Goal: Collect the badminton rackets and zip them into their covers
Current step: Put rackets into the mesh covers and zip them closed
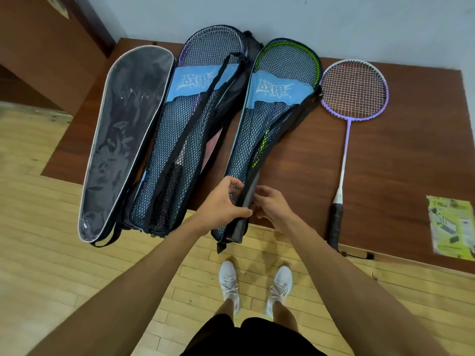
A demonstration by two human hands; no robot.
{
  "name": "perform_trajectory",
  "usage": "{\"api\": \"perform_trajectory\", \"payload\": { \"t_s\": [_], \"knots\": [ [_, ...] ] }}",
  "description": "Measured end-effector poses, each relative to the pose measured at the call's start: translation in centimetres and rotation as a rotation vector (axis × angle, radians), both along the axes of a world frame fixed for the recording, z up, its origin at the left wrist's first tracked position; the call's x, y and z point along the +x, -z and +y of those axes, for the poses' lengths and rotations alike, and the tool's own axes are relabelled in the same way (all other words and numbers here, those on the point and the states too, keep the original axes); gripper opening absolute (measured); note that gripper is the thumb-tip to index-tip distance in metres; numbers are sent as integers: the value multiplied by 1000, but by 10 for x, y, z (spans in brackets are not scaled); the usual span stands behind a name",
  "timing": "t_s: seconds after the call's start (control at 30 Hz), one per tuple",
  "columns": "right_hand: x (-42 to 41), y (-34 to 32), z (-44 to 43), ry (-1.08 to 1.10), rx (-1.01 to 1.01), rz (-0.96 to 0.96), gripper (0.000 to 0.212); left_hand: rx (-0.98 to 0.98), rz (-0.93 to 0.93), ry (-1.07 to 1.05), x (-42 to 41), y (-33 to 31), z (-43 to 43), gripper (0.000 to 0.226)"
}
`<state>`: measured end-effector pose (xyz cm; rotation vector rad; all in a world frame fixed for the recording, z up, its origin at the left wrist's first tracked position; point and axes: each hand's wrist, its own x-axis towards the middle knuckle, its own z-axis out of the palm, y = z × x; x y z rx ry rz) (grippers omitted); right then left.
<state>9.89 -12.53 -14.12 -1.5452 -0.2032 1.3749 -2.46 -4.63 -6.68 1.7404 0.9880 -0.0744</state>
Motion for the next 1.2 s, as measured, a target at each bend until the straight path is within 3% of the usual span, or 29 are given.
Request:
{"api": "perform_trajectory", "payload": {
  "t_s": [0.13, 0.27, 0.37, 0.5, 0.6, 0.87, 1.1, 1.2],
  "knots": [
    [-1, -1, -3, -29, 49, 125, 15, -9, -19, -6, -1, -6, 3, 56],
    [5, -1, -4, -109, -6, -106, 15, 30, -2, 9, -2, -6, 4, 58],
    [9, -2, -13, -29, -45, -155, 19, 88, 32, 4, -4, -1, 3, 55],
    [20, -5, -42, 166, -38, -71, 10, 216, 98, 30, -5, 17, -1, 54],
    [28, -9, -62, 264, -12, -53, 16, 249, 131, 74, 6, 35, -15, 52],
    [32, 4, -91, 228, -159, -210, 14, 342, 88, 72, 38, 73, -67, 44],
    [33, -3, -86, 228, -134, -169, 18, 112, 10, -22, 44, 56, -59, 40],
    [35, -6, -88, 234, -134, -196, 13, -32, 108, 201, 51, 55, -58, 50]
  ]
}}
